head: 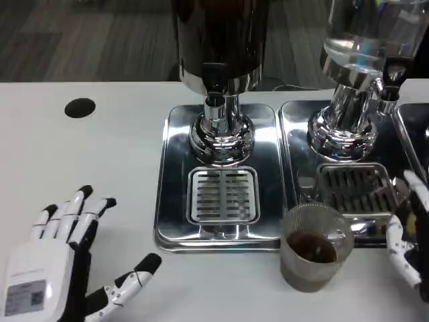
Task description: Grasp the cup under the faucet to collect the drink, then remove the cup.
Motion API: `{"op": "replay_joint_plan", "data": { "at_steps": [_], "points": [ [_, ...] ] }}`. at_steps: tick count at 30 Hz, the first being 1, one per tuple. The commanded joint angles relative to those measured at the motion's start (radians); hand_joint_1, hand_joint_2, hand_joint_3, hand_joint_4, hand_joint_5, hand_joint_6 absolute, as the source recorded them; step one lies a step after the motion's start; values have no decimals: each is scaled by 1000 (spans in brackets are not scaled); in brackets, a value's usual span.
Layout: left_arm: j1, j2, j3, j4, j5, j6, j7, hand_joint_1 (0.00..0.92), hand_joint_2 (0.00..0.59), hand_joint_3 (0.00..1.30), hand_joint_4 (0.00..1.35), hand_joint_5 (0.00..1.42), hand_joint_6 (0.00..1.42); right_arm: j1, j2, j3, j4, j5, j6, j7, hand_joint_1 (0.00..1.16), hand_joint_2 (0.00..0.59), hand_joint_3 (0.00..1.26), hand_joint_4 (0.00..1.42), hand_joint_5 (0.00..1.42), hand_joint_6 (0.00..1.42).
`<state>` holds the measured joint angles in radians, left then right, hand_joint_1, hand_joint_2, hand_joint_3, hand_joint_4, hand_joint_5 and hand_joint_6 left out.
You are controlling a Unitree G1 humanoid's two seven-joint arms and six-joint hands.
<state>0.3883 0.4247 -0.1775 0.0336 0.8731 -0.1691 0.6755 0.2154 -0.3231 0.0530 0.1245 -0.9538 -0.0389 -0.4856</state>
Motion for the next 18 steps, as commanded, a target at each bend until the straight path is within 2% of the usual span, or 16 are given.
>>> {"op": "replay_joint_plan", "data": {
  "at_steps": [1,9,13,18],
  "points": [
    [4,-9,-15,1,28,19,-2,0,154,244,0,141,111,-13,-43,23,63,-2,9,-72,0,586,132,0,0,0],
    [24,-12,-27,-23,65,55,-2,0,156,141,0,112,95,-25,-83,66,148,33,-25,-139,0,586,90,0,0,0],
    [32,-10,-29,-16,60,54,8,0,156,136,0,112,93,-23,-97,89,147,35,-28,-154,0,586,87,0,0,0],
    [34,-9,-30,-13,61,52,12,0,157,135,0,112,86,-24,-108,98,135,45,-24,-154,1,586,86,0,0,0]
  ]
}}
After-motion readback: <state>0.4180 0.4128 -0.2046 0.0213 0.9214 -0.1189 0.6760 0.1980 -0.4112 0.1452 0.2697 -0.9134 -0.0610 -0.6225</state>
